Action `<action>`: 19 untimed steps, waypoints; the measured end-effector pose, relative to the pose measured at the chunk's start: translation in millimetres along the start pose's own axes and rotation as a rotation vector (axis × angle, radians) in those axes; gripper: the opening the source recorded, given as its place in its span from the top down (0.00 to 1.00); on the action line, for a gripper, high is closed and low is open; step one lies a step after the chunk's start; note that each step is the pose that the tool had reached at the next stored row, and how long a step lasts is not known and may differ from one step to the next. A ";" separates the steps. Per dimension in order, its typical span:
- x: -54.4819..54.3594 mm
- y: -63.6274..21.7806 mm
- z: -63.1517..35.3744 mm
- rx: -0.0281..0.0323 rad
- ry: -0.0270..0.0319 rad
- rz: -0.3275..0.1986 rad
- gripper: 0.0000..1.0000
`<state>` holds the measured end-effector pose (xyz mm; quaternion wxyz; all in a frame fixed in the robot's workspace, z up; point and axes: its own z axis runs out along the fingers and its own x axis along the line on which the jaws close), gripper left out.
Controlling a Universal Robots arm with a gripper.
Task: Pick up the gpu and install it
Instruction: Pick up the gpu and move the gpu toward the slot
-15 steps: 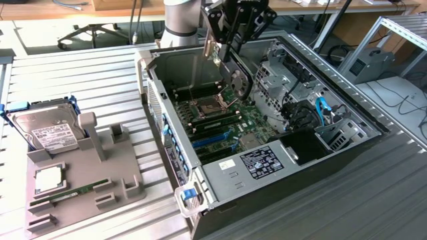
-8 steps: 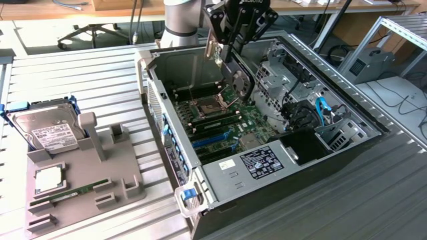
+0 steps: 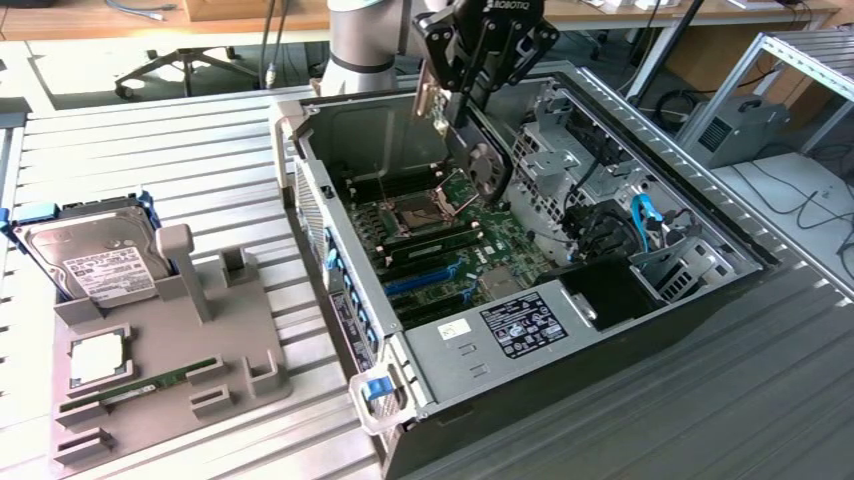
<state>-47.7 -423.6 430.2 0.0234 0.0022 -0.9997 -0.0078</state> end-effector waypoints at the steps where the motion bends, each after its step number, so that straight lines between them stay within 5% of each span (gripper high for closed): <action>1: -0.2 0.0 0.1 0.0000 0.0000 0.000 0.73; 19: -6.1 -0.1 3.6 -0.0001 -0.0001 0.000 0.73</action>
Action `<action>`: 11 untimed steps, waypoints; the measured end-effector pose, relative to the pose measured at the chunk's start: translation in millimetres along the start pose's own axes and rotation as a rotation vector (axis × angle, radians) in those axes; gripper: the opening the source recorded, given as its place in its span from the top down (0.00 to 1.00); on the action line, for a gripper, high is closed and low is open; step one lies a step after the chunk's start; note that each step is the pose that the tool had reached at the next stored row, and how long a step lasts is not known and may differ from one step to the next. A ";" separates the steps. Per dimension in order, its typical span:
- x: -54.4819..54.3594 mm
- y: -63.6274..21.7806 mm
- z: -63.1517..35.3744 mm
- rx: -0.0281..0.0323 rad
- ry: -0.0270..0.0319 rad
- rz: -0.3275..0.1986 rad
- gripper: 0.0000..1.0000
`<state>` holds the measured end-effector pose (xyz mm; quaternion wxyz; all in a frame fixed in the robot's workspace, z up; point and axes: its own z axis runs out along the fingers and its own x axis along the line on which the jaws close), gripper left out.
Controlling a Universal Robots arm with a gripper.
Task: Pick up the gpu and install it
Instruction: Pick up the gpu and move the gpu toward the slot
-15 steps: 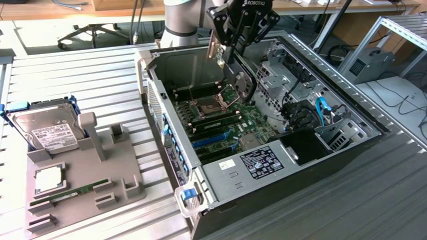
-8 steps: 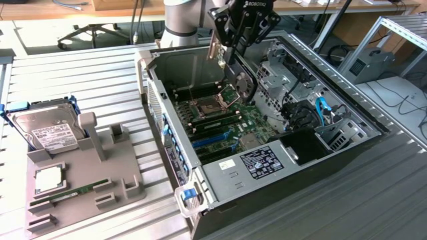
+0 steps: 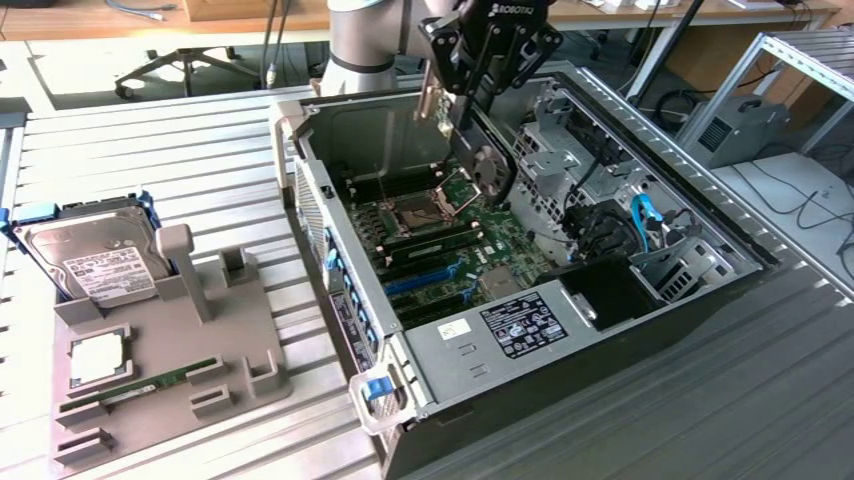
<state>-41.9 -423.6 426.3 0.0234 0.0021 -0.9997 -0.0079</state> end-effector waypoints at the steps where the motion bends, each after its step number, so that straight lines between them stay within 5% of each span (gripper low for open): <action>1: -0.3 0.0 0.1 0.0000 0.0000 0.000 0.73; 11: -5.5 -0.1 2.3 0.0000 0.0000 0.000 0.73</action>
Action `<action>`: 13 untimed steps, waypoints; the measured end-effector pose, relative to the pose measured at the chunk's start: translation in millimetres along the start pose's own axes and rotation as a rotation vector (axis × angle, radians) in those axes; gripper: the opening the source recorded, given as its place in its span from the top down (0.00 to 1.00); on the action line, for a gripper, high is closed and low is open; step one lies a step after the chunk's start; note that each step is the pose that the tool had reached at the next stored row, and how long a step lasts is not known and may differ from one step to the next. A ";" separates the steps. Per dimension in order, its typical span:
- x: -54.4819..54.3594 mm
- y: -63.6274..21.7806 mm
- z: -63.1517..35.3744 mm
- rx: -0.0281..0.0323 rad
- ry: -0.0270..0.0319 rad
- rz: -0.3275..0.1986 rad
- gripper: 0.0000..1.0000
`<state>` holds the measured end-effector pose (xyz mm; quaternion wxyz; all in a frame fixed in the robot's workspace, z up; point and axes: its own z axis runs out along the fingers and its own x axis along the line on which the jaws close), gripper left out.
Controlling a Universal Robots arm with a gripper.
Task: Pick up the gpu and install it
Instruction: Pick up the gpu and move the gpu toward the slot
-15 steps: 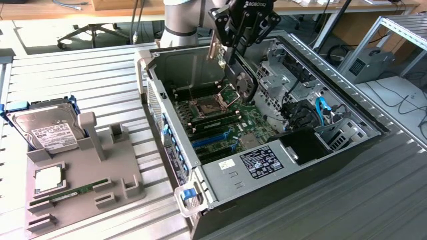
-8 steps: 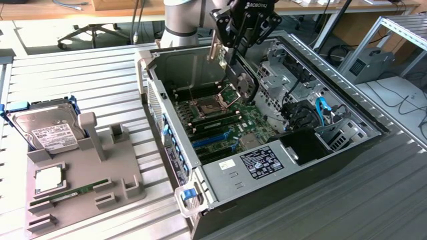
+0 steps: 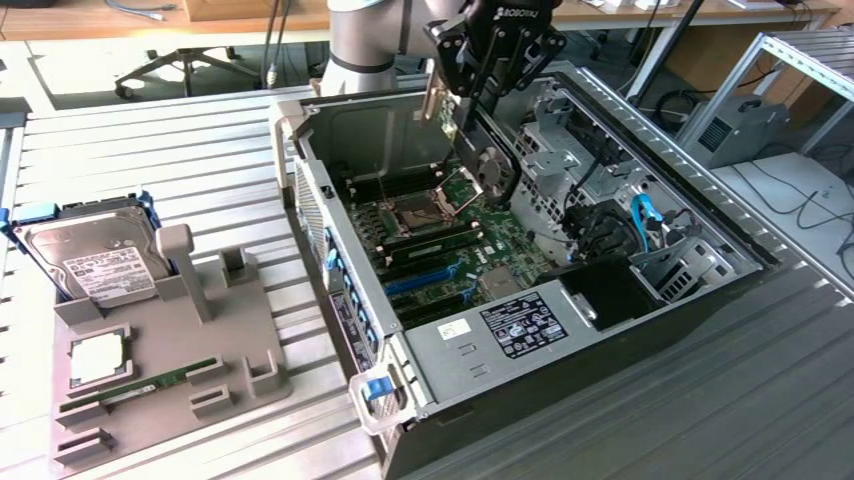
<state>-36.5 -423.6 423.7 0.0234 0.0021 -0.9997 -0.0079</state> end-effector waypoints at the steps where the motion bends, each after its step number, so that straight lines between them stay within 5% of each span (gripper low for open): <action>1: -0.6 0.0 0.2 0.0000 0.0000 0.000 0.73; 13: -8.1 3.4 2.2 0.0001 0.0000 0.000 0.73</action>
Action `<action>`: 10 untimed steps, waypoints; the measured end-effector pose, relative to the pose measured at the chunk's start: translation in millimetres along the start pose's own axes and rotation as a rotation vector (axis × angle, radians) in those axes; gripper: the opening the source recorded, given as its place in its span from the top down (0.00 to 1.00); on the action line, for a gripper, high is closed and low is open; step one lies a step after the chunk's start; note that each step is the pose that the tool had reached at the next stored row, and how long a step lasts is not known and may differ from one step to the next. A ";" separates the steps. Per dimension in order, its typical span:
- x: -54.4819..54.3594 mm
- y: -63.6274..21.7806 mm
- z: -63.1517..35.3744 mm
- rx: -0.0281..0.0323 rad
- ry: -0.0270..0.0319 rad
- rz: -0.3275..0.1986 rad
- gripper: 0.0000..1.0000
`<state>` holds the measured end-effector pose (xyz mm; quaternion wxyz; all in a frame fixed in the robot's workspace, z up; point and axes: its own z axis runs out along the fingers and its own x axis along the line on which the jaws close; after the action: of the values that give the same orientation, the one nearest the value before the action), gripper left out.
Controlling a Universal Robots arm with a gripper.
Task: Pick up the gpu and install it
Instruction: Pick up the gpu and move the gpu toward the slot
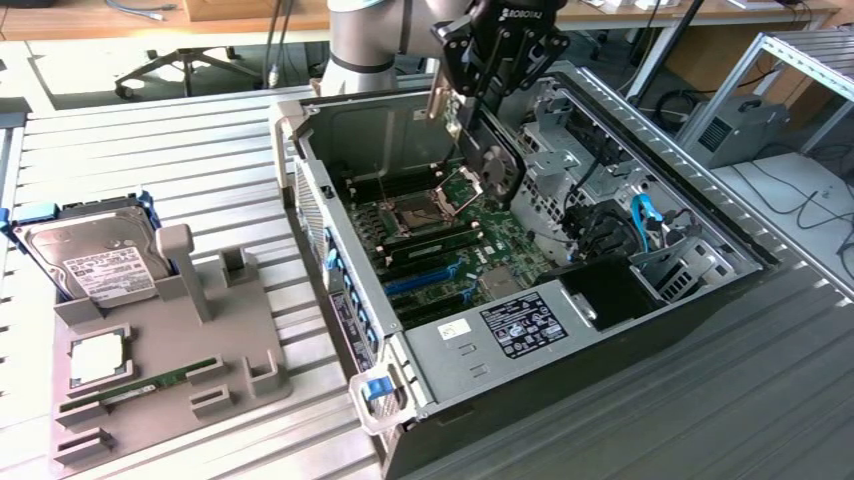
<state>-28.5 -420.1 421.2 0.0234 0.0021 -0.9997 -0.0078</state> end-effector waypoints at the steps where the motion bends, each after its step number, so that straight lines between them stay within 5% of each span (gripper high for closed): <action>1: -0.6 0.4 0.1 0.0000 0.0000 0.000 0.73; 10: -5.9 3.1 1.5 0.0000 0.0000 0.000 0.73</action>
<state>-22.7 -417.0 419.5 0.0234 0.0021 -0.9997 -0.0078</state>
